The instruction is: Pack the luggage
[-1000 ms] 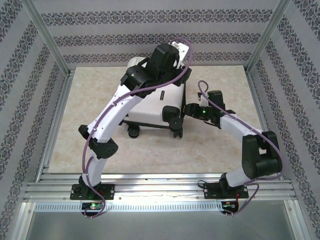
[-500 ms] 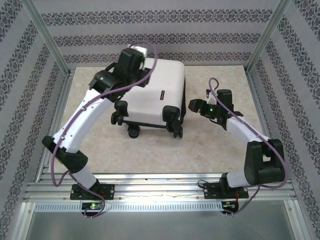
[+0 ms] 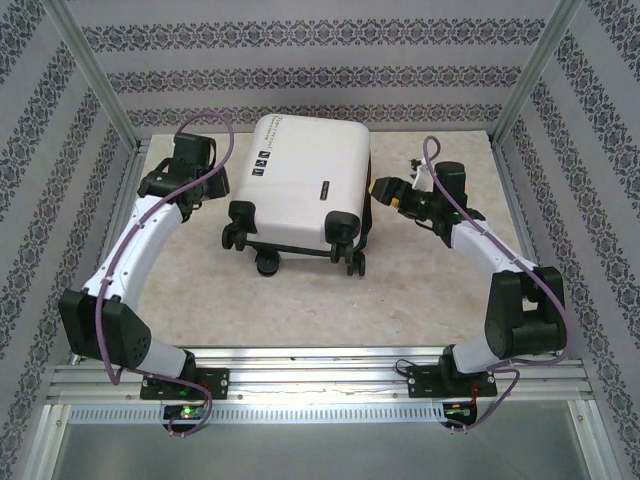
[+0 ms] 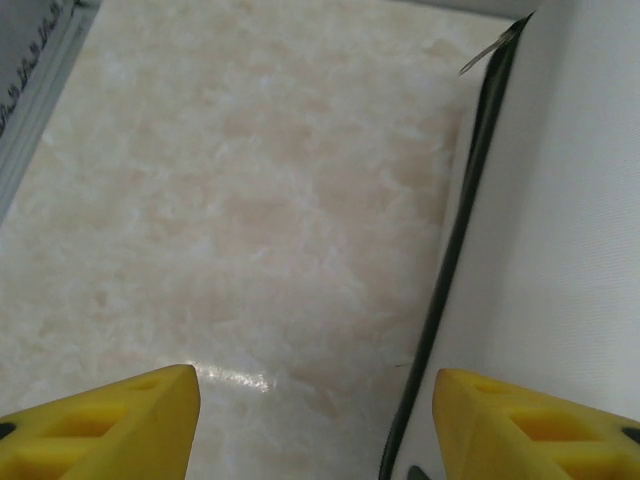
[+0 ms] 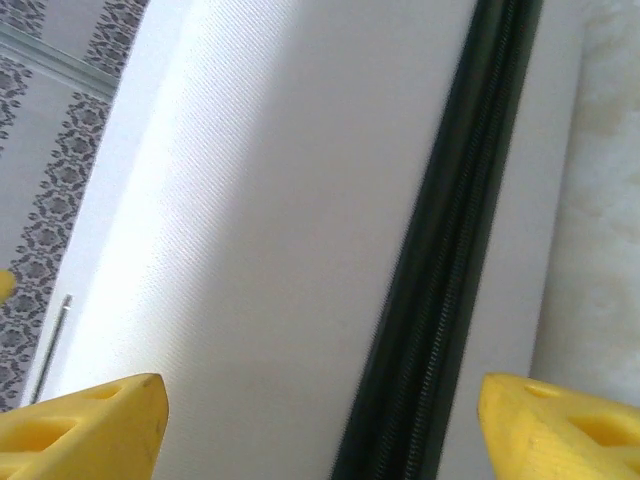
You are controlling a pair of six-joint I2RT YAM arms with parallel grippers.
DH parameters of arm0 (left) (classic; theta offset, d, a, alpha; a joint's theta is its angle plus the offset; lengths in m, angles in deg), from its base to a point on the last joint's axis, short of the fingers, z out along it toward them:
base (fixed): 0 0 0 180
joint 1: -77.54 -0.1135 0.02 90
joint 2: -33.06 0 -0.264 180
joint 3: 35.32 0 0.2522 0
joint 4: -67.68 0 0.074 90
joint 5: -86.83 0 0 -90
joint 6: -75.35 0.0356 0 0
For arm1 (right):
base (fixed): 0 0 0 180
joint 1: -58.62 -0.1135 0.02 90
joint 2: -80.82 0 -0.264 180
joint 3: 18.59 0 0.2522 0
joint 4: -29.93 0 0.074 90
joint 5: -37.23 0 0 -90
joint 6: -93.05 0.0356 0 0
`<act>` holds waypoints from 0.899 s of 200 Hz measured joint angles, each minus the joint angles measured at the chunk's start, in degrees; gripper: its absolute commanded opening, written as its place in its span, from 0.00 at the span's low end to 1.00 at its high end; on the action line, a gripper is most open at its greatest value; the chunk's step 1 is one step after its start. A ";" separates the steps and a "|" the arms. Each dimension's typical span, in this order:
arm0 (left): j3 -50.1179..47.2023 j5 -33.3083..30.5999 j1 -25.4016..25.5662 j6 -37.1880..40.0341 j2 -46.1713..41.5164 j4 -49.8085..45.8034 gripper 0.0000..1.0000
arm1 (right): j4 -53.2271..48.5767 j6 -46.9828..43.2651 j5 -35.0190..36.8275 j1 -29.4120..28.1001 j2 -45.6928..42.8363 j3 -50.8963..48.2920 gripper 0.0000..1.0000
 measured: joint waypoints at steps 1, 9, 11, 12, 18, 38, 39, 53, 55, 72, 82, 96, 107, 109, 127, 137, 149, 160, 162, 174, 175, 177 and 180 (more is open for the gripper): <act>-0.07 0.00 -0.04 -0.02 0.04 0.02 0.62 | -0.02 0.00 -0.02 0.00 0.02 0.09 0.81; -0.74 0.20 -0.33 -0.22 0.79 0.46 0.61 | 0.09 0.17 -0.26 -0.02 0.37 0.87 0.81; -0.85 0.24 -0.37 -0.28 1.05 0.55 0.61 | 0.11 0.20 -0.33 -0.02 0.48 1.09 0.81; -0.87 0.26 -0.39 -0.31 1.11 0.57 0.61 | 0.13 0.22 -0.33 -0.02 0.52 1.16 0.81; -1.09 0.26 -0.59 -0.48 1.86 0.74 0.61 | 0.26 0.33 -0.48 -0.04 0.85 1.77 0.81; -1.55 0.17 -0.68 -0.85 3.98 1.75 0.61 | 0.37 0.35 -0.90 -0.52 1.99 3.52 0.81; -1.57 0.17 -0.68 -0.87 4.07 1.79 0.61 | 0.37 0.35 -0.94 -0.59 2.08 3.67 0.81; -1.68 0.15 -0.68 -0.98 5.29 2.34 0.61 | 0.35 0.37 -1.27 -1.33 3.34 5.07 0.81; -1.68 0.15 -0.68 -1.03 5.44 2.43 0.61 | 0.37 0.37 -1.36 -1.44 3.54 5.27 0.81; -1.68 0.26 -0.70 -1.11 6.45 3.37 0.58 | 0.37 0.37 -1.60 -2.58 5.40 6.75 0.81; -1.68 0.98 -0.94 -1.22 6.82 4.07 0.57 | 0.37 0.37 -1.77 -3.19 6.54 7.52 0.81; -1.73 2.89 -1.27 -1.42 7.17 5.18 0.56 | 0.57 0.59 -2.54 -3.54 8.31 8.90 0.81; -2.08 4.55 -1.40 -1.53 7.15 6.32 0.55 | 0.76 0.76 -3.26 -3.72 9.51 10.10 0.81; -2.19 4.76 -1.40 -1.53 7.15 6.60 0.55 | 0.79 0.76 -3.30 -3.74 9.70 10.36 0.81; -3.96 7.21 -1.31 -2.21 6.32 9.44 0.55 | 0.52 0.79 -3.61 -4.11 11.58 12.70 0.81; -5.05 7.98 -1.16 -2.58 5.55 10.93 0.56 | 0.24 0.81 -3.67 -4.11 12.90 14.25 0.80; -6.19 8.28 -0.44 -2.97 4.42 12.52 0.56 | -0.13 0.81 -3.69 -4.11 14.40 16.04 0.81; -7.13 8.44 0.76 -3.21 3.30 13.66 0.56 | -0.57 0.81 -3.72 -4.00 15.52 17.42 0.80; -7.23 8.46 0.92 -3.23 3.15 13.79 0.56 | -0.59 0.81 -3.72 -3.98 15.69 17.64 0.81; -8.02 8.83 2.49 -3.50 2.01 14.78 0.56 | -0.76 0.81 -3.72 -3.82 16.63 18.78 0.80; -8.07 8.83 2.58 -3.52 1.95 14.80 0.56 | -0.76 0.79 -3.72 -3.80 16.74 18.93 0.80; -8.20 8.90 2.89 -3.65 1.75 14.97 0.56 | -0.76 0.79 -3.72 -3.76 16.85 19.06 0.80; -8.37 8.87 3.32 -3.65 1.51 15.17 0.56 | -0.76 0.79 -3.72 -3.76 17.16 19.41 0.80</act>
